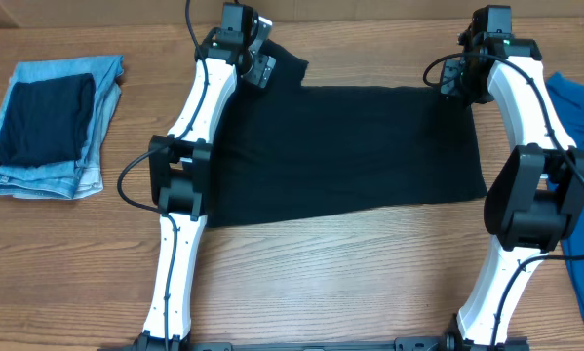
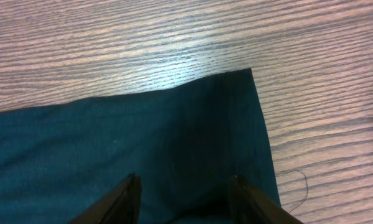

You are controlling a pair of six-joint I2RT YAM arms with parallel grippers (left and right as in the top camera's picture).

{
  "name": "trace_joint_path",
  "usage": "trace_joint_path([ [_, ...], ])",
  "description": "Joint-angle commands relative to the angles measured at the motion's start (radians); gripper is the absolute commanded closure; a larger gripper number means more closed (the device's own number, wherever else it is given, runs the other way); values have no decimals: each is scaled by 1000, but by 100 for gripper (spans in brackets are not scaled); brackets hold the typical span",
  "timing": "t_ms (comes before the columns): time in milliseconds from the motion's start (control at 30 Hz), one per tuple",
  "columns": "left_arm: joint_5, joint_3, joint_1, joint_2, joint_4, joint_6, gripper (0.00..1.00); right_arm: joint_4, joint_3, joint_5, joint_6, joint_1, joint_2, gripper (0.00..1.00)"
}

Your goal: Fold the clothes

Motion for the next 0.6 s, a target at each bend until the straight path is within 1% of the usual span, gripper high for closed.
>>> trace_joint_path([
  [0,-113,-19,37,41,-60,-37,16,8,13,10,6,3,-10,50],
  [67,-97,-19,46,41,-77,-100,16,17,13,47,6,3,0,50],
  [167,-14,-19,53,41,-76,-100,12,46,13,73,-17,2,32,49],
  [200,6,-19,53,41,-76,-100,12,62,13,72,-26,1,45,46],
  [267,79,-19,53,41,-77,-97,9,105,13,69,-64,1,79,34],
  [333,106,-19,53,41,-77,-97,8,133,13,69,-66,0,103,24],
  [433,107,-19,53,41,-77,-97,8,161,13,70,-66,-3,120,18],
  [567,107,-19,53,41,-84,-97,7,187,13,69,-65,-22,143,16],
])
